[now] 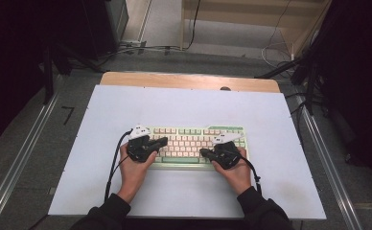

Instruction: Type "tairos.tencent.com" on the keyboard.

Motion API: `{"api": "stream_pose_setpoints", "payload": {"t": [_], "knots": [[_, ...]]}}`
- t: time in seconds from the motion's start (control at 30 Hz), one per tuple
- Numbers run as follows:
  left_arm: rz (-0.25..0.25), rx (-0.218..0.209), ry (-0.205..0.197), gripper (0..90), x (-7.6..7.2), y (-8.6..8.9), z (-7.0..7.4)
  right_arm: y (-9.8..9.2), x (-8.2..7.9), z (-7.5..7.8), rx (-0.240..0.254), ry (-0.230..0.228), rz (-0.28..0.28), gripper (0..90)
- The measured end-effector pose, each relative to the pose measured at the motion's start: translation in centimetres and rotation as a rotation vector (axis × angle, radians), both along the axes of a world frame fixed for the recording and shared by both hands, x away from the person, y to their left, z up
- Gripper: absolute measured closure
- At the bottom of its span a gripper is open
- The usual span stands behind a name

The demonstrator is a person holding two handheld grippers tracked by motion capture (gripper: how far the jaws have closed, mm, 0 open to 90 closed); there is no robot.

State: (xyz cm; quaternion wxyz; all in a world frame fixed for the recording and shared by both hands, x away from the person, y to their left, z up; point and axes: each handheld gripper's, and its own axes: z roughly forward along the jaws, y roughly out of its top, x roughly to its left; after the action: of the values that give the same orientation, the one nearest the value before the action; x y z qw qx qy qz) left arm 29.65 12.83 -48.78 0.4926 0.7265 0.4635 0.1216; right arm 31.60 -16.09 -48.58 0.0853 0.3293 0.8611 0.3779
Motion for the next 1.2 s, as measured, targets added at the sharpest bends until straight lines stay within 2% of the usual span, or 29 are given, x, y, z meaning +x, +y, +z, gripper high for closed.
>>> {"api": "stream_pose_setpoints", "payload": {"t": [0.13,0.23,1.2], "knots": [[-0.004,0.005,0.003,90.0,0.0,-0.1,-0.1,-0.1,-0.1,0.4,0.042,-0.016,-0.010,88.2],[-0.005,0.007,0.004,90.0,0.0,-0.2,-0.2,-0.1,0.0,0.5,0.052,-0.020,-0.014,88.2],[-0.059,0.021,0.031,90.0,-1.1,-0.5,-0.7,0.3,0.8,0.6,0.066,-0.039,-0.030,88.2]]}}
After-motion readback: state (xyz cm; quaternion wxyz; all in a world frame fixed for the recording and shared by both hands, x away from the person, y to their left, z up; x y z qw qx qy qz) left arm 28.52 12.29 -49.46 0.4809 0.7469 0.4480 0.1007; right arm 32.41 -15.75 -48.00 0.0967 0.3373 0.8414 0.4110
